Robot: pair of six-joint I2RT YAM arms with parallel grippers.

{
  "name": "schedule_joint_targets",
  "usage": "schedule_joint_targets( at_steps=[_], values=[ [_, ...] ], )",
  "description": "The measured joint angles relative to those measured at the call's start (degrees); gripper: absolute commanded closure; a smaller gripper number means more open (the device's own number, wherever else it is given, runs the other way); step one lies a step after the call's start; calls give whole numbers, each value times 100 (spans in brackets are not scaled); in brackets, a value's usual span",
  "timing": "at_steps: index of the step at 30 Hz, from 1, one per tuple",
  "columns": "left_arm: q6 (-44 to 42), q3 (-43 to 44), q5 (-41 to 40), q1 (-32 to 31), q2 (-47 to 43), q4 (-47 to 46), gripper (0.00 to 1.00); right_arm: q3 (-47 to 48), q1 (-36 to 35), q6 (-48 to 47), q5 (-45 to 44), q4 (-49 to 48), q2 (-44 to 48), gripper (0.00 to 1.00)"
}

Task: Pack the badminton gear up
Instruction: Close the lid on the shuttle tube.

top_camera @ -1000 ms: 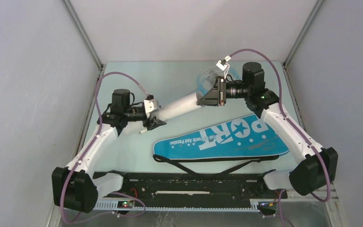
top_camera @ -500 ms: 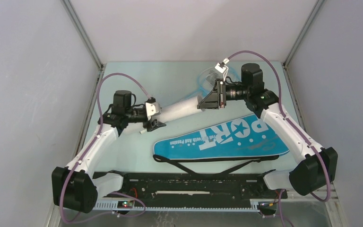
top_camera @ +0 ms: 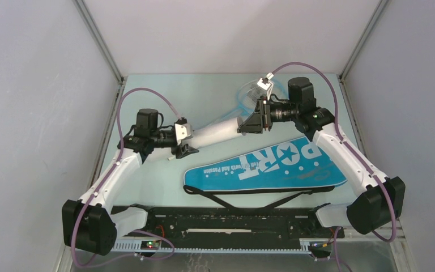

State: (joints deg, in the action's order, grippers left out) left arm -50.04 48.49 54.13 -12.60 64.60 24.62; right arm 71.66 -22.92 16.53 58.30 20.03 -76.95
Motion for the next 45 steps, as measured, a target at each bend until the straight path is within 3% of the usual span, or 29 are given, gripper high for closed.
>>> schedule_joint_targets(
  at_steps=[8, 21, 45],
  values=[
    [55, 0, -94, 2, 0, 42, 81, 9, -118, -83, -59, -11, -11, 41],
    [420, 0, -125, 13, 0, -144, 82, 9, -31, -61, 24, -262, -11, 26],
    [544, 0, -94, 9, 2, -234, 82, 7, -15, -321, -299, 111, -44, 23]
  ],
)
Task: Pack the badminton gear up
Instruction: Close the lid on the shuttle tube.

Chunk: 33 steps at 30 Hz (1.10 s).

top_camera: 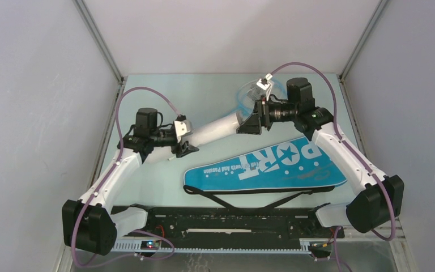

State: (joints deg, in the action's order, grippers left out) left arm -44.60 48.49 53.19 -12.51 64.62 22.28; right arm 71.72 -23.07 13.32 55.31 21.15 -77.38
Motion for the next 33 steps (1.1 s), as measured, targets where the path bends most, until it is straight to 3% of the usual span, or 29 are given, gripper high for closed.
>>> schedule_joint_targets(
  at_steps=[25, 33],
  values=[
    [-382, 0, -46, -173, 33, 216, 81, 223, 256, -328, 72, 273, -125, 23],
    [424, 76, -769, -96, 313, -184, 81, 269, 894, -411, 151, 339, 52, 24]
  ],
)
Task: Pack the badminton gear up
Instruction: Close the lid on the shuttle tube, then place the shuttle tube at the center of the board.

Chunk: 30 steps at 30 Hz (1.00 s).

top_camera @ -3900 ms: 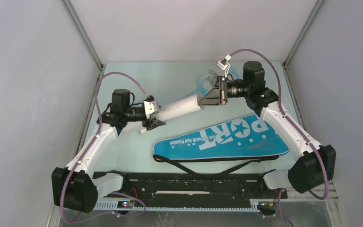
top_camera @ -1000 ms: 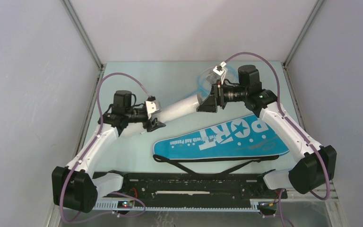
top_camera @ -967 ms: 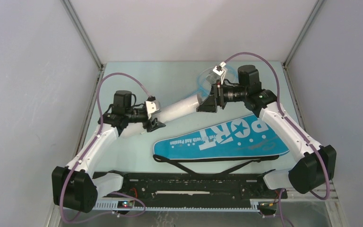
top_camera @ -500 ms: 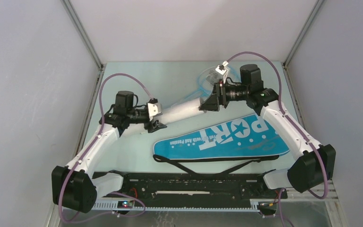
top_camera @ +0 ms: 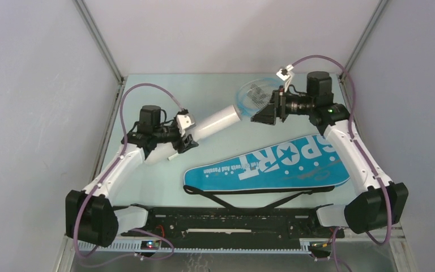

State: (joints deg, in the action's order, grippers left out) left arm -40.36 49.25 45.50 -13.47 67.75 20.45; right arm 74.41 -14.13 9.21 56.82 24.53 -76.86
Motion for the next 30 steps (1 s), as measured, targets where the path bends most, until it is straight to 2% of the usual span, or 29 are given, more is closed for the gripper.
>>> schedule_joint_targets(
  at_steps=[7, 13, 21, 30],
  values=[
    [734, 260, -1360, 748, 525, -101, 81, -66, 673, -238, 24, 103, 393, 24],
    [1198, 726, -2487, 1298, 1272, -166, 75, -328, 975, -535, 26, 181, 511, 24],
    [1392, 1368, -3438, 1333, 2424, -13, 71, -431, 1080, -675, 24, 317, 444, 24],
    [1397, 1582, -3877, 1335, 3086, 267, 65, -516, 1106, -763, 22, 348, 442, 24]
  ],
)
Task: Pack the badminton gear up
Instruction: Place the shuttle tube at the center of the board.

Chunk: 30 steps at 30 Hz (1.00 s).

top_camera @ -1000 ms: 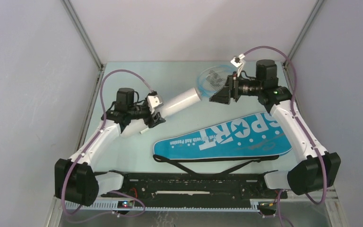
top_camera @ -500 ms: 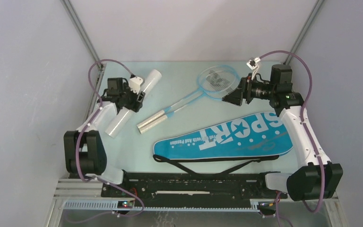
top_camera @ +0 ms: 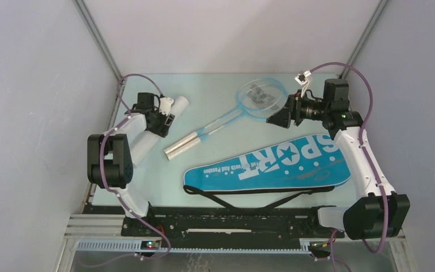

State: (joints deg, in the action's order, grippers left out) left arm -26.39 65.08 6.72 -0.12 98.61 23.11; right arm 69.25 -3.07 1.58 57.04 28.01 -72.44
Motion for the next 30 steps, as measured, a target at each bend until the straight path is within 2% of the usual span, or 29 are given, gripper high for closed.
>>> schedule_joint_targets(
  at_steps=[5, 8, 14, 18, 20, 23, 26, 30],
  values=[
    [-13, 31, -92, -2, 149, 55, 61, -22, 11, -22, -13, 13, 0, 25],
    [-15, 59, -111, -2, 216, 81, 56, -22, 11, -24, -42, 17, 0, 25],
    [-50, 118, -129, 0, 269, 129, 42, -22, 55, -199, -267, 125, 0, 24],
    [-63, 118, -173, 0, 269, 157, 23, -22, 70, -472, -468, 365, 0, 24],
    [-81, 118, -205, -2, 264, 170, 11, -22, 74, -769, -595, 627, 0, 24],
    [-120, 116, -229, 0, 160, 260, 1, -31, -26, -1563, -988, 1296, 17, 24],
    [-109, 105, -221, -2, -151, 299, 0, -271, -387, -2428, -1740, 1836, 168, 23],
    [-50, 105, -170, -2, -881, 295, 0, -1252, -1257, -3410, -2811, 2326, 612, 21]
  ],
)
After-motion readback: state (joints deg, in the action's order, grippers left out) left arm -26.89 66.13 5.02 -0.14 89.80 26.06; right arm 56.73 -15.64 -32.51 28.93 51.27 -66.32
